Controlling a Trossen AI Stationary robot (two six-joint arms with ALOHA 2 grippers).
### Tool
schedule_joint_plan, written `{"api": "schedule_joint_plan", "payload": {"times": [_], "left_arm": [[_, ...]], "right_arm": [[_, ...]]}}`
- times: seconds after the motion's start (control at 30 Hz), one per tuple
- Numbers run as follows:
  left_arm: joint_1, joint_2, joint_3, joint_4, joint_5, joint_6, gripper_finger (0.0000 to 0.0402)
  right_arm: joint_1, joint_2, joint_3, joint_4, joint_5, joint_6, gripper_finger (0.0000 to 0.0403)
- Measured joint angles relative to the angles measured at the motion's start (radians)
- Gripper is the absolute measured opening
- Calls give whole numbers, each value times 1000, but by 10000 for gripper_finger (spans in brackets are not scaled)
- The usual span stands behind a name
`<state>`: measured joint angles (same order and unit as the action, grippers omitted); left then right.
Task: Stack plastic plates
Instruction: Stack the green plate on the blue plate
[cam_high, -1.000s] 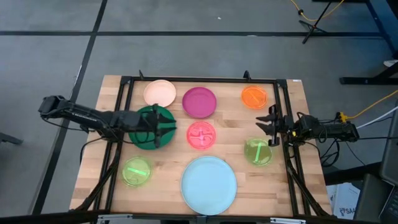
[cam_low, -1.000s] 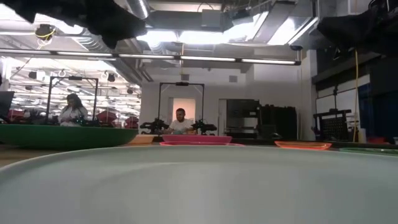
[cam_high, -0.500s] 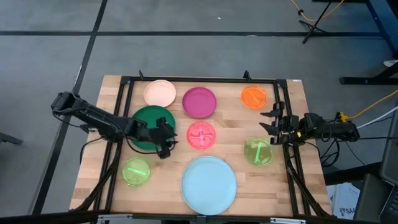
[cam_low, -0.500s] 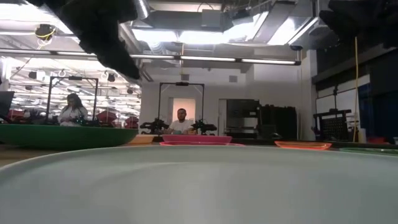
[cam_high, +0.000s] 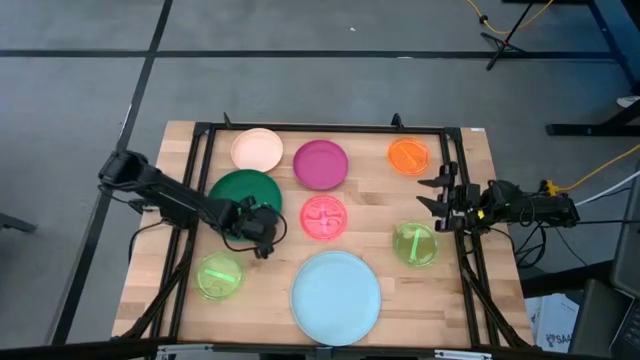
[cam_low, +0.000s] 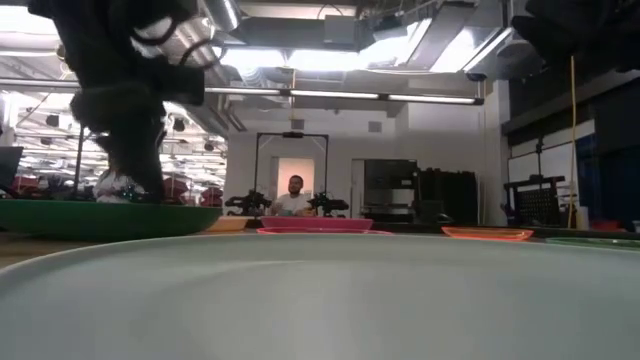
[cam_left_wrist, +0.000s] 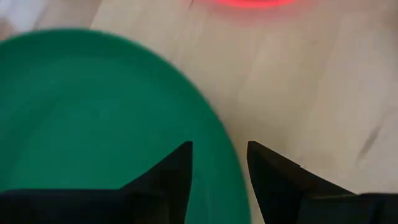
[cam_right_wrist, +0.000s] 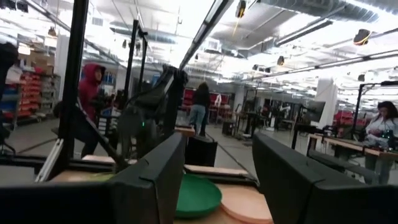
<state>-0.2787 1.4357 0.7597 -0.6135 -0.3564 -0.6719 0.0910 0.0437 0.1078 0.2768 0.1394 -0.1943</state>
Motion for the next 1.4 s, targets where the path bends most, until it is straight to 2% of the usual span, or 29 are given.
{"api": "schedule_joint_plan", "payload": {"times": [0.47, 0.6, 0.93, 1.17, 1.4], "left_arm": [[11, 143, 0, 9, -26, 32, 143], [8, 153, 0, 6, -28, 84, 117], [-7, 153, 1, -1, -89, 109, 11], [-64, 155, 95, -145, -120, 53, 6], [-74, 155, 160, -163, -93, 78, 5]], "right_arm": [[0, 1, -1, 19, 8, 7, 189], [0, 3, -1, 6, 8, 9, 189], [0, 7, -1, 19, 10, 9, 189], [0, 6, -1, 25, 10, 35, 188], [0, 6, -1, 29, 10, 33, 188]]}}
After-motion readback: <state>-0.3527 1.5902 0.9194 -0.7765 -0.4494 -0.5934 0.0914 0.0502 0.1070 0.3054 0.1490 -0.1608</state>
